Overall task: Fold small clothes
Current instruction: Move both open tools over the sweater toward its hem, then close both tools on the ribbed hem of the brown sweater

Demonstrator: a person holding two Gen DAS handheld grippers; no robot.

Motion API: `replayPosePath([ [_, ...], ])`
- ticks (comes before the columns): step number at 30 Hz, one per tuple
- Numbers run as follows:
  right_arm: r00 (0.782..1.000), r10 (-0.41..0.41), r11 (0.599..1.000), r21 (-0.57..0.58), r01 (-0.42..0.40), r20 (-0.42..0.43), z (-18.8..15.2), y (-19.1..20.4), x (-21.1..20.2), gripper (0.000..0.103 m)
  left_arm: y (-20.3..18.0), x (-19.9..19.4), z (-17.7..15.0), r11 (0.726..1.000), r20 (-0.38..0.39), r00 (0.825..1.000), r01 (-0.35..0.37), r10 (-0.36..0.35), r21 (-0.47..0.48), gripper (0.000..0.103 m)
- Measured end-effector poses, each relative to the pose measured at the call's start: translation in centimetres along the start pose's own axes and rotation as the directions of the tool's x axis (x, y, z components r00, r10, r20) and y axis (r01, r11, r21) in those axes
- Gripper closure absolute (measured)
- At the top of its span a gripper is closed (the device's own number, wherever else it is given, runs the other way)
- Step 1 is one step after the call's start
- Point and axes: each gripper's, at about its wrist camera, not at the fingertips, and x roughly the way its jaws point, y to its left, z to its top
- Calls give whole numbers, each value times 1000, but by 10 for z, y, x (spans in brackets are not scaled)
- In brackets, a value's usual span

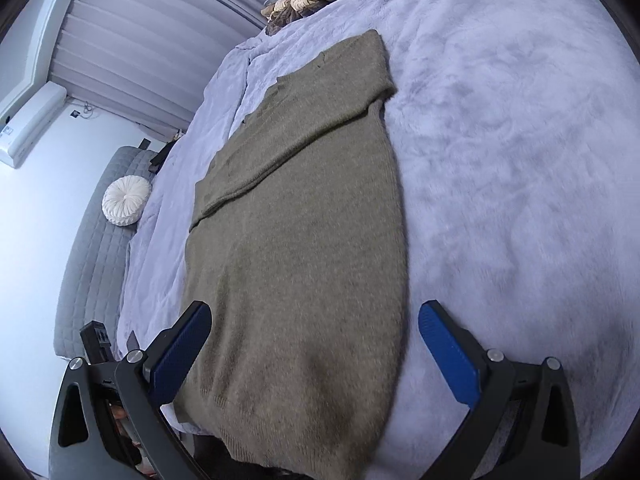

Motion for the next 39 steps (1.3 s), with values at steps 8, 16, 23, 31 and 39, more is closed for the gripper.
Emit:
replayPosePath([
  [8, 996, 91, 996, 13, -91, -9, -36, -11, -21, 0, -9, -6, -38, 997, -52, 995, 81, -79, 20, 1],
  [16, 973, 208, 978, 34, -206, -98, -70, -13, -14, 0, -24, -15, -47, 983, -94, 981, 175, -170, 56, 1],
  [23, 920, 370, 929, 44, -368, -131, -87, -1, 1, 0, -29, -19, -49, 971, -110, 967, 236, -229, 50, 1],
  [31, 897, 409, 912, 68, -403, -167, -90, 14, 22, 2, -20, -19, -48, 973, -114, 967, 230, -228, -1, 9],
  [39, 911, 379, 924, 127, -361, -163, -88, 3, 24, 90, -5, -26, -46, 990, -99, 987, 132, -127, 50, 82],
])
